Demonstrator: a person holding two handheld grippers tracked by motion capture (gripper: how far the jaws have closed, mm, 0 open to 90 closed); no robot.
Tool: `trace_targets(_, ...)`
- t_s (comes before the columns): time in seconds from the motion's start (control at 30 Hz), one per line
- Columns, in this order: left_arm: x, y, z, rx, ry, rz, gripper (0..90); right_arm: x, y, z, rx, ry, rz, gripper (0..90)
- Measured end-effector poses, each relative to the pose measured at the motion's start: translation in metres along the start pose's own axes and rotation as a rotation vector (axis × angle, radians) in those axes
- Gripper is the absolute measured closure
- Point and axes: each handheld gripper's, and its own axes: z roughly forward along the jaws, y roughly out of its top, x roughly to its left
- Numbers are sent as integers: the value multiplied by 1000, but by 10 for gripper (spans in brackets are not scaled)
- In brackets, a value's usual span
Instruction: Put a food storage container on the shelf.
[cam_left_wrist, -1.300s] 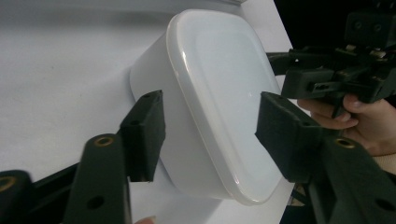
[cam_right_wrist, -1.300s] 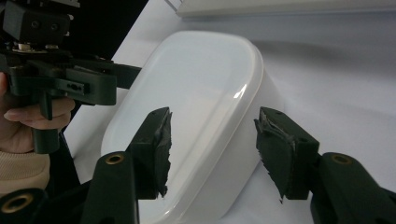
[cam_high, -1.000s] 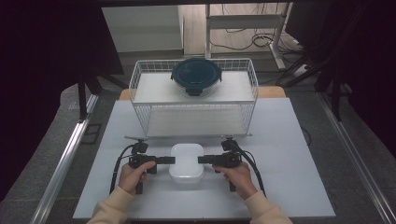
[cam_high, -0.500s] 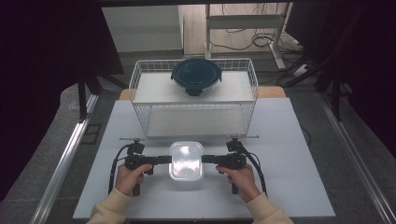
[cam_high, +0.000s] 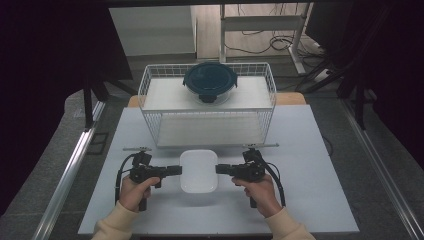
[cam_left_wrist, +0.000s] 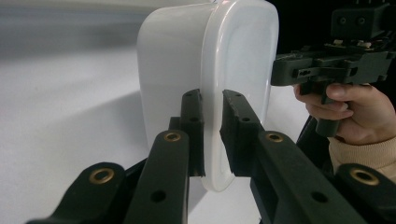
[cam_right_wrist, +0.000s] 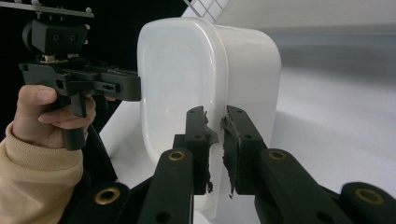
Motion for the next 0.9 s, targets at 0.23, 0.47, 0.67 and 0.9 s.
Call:
trace_targets(0.23, -16, 5, -9, -20, 3, 65, 800, 15, 6, -11, -26, -11, -77, 796)
trace_targets(0.47, -22, 7, -13, -31, 11, 94, 800, 23, 8, -15, -36, -34, -113, 794)
trace_targets(0.67, -25, 8, -14, -42, 8, 107, 800, 29, 9, -19, -50, -44, -136, 795)
trace_targets(0.9, -29, 12, -16, -50, 22, 126, 797, 33, 12, -22, -57, -50, -150, 795)
